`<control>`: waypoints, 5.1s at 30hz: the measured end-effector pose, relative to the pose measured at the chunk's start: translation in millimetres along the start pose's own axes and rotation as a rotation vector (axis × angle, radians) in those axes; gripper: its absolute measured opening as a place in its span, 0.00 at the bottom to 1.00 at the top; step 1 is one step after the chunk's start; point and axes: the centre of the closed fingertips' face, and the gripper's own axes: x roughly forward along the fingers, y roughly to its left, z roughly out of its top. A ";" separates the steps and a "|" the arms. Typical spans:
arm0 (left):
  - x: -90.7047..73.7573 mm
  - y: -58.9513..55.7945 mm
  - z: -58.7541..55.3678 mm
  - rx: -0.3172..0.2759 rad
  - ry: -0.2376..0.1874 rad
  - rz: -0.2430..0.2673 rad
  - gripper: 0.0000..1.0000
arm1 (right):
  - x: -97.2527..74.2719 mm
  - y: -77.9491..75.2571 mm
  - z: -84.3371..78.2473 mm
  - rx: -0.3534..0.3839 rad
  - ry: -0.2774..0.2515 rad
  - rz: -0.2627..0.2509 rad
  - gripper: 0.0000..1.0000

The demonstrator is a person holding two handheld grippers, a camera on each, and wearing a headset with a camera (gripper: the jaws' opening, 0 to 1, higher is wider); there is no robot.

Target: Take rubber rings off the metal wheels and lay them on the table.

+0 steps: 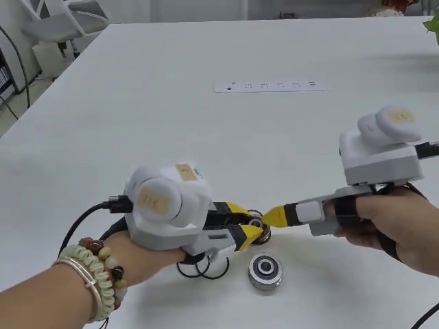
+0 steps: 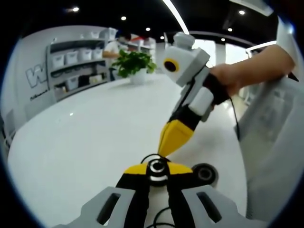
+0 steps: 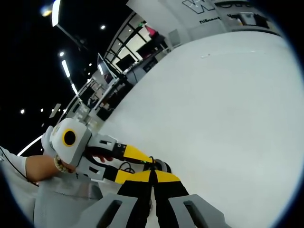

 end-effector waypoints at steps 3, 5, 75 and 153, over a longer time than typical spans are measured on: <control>0.0 1.2 0.8 -0.022 0.034 -0.014 0.14 | -0.2 1.6 0.6 -0.003 -0.001 0.003 0.00; -0.4 0.8 1.0 -0.015 0.046 -0.020 0.14 | -0.1 1.9 0.5 -0.006 0.000 0.004 0.00; -212.5 7.6 26.9 -0.024 -0.048 0.231 0.68 | 1.8 50.5 13.6 -0.150 -0.003 0.089 0.00; -214.8 -2.1 -23.2 -0.178 0.053 0.276 0.76 | -11.5 25.9 30.8 -0.253 -0.040 -0.047 0.08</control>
